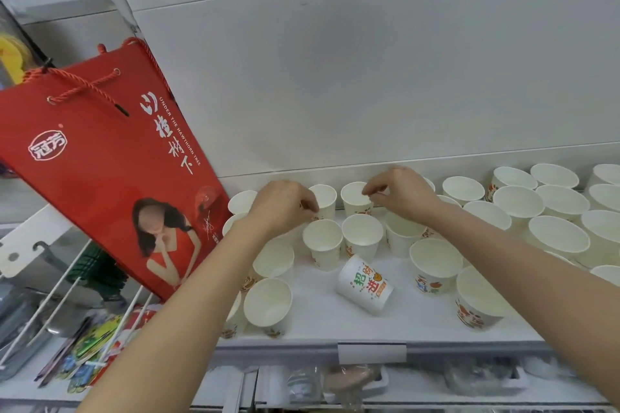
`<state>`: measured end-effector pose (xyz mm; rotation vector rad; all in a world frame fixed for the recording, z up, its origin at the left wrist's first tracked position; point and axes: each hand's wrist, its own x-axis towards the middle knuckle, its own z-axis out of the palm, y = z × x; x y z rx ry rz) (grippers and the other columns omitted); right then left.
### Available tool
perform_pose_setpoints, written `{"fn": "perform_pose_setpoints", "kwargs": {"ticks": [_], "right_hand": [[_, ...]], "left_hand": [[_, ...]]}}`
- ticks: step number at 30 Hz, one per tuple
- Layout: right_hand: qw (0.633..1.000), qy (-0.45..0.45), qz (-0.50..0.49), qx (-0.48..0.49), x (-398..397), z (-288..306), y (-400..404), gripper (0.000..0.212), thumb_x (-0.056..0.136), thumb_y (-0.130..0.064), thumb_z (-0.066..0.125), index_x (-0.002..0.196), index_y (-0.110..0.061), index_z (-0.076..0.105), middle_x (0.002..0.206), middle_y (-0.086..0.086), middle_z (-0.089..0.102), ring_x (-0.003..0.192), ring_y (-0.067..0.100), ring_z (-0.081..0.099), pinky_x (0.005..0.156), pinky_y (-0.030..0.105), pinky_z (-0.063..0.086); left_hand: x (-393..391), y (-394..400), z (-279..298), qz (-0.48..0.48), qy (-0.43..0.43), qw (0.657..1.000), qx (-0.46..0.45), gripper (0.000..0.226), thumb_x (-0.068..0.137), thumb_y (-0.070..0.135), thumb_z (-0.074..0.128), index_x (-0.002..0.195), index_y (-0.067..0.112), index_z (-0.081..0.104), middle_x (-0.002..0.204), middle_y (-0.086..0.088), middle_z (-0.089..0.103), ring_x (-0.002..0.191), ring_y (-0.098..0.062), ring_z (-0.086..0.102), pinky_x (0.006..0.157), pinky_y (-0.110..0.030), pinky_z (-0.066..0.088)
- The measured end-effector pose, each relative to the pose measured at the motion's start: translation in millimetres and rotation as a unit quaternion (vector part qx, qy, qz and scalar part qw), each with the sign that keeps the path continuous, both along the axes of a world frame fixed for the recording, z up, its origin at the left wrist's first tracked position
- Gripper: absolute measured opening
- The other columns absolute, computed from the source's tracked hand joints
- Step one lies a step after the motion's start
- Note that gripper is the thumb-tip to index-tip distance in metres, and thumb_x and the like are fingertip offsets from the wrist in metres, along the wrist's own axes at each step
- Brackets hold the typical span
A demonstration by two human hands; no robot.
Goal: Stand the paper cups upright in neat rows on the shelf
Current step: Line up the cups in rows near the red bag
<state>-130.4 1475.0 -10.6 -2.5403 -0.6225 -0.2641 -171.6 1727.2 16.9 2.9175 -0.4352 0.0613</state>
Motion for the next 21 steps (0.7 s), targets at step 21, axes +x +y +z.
{"fn": "perform_pose_setpoints", "kwargs": {"ticks": [21], "right_hand": [[0.974,0.107,0.058,-0.191,-44,8,17,0.033,0.082,-0.016,0.064,0.114,-0.025,0.061,0.108,-0.004,0.062,0.090,0.014,0.054,0.078,0.032,0.047]], "left_hand": [[-41,-1,-16,-0.057,-0.009,0.993,0.102,0.010,0.081,0.027,0.066,0.089,0.030,0.072,0.090,-0.001,0.063,0.093,-0.023,0.053,0.064,-0.030,0.034]]}}
